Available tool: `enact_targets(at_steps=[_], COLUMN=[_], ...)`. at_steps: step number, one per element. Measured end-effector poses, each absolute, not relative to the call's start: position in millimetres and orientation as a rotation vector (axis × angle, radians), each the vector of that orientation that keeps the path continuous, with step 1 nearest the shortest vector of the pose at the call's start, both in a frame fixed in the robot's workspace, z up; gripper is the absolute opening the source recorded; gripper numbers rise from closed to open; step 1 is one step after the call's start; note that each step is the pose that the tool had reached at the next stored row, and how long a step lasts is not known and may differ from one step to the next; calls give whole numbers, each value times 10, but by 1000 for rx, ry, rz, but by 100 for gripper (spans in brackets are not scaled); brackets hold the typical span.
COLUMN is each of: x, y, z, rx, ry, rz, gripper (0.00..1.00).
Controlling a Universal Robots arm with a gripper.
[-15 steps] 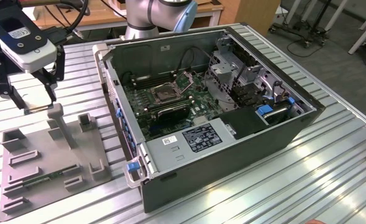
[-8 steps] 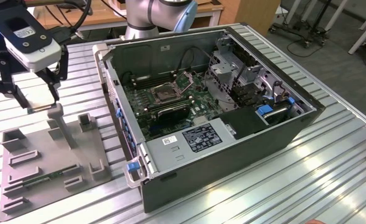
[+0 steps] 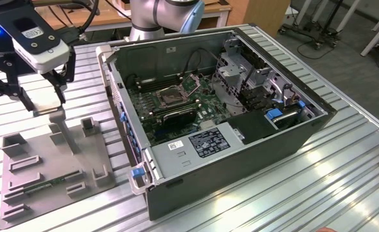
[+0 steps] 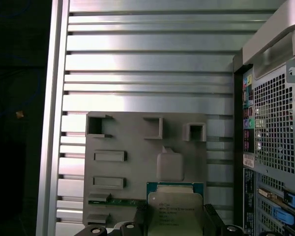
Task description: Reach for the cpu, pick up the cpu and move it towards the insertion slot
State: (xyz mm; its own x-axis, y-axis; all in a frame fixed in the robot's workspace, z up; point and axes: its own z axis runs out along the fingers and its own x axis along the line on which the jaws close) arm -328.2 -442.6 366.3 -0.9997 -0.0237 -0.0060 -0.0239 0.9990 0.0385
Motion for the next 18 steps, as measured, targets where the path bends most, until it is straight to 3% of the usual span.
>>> enact_targets(at_steps=[18], x=[-3226], y=[-4426], z=[3663], rx=[-38], ry=[3135], rz=[61], gripper=[53])
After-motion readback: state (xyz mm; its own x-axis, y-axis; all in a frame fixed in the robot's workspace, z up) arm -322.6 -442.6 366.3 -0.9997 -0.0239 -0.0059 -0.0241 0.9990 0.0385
